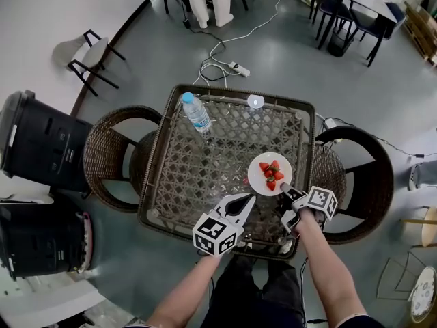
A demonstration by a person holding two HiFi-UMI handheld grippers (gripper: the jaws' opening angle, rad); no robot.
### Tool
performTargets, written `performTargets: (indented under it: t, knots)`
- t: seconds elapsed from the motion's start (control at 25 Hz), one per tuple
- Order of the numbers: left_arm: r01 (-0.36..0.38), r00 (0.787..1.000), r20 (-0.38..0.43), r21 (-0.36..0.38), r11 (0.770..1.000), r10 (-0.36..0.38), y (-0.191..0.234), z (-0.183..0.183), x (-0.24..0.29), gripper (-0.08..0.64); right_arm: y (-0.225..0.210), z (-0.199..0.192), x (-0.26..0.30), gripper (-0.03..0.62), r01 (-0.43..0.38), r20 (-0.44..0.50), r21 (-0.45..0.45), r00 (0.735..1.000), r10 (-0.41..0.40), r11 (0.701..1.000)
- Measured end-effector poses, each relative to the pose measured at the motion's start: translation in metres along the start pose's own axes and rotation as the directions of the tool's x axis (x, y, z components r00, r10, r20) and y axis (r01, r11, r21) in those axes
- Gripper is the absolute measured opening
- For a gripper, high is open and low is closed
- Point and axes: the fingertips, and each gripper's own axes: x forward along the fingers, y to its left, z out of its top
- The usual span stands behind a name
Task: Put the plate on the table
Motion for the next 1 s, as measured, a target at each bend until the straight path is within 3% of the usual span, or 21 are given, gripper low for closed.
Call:
performTargets:
  t: [0.36,1.0]
  knots:
    - [0.011,1.0,-0.018,-0.007,1.0,-0.012,0.0,-0.006,-0.001,0.006,-0.007,0.001,0.003,0.026,0.158,0.02,-0.132,0.987,-0.157,0.979]
    - [0.036,0.999,-0.038,-0.018,0.999,-0.037,-0.004,-0.015,-0.007,0.006,-0.006,0.004,0.006,0.077,0.396,0.082,-0.353,0.915,-0.394,0.848]
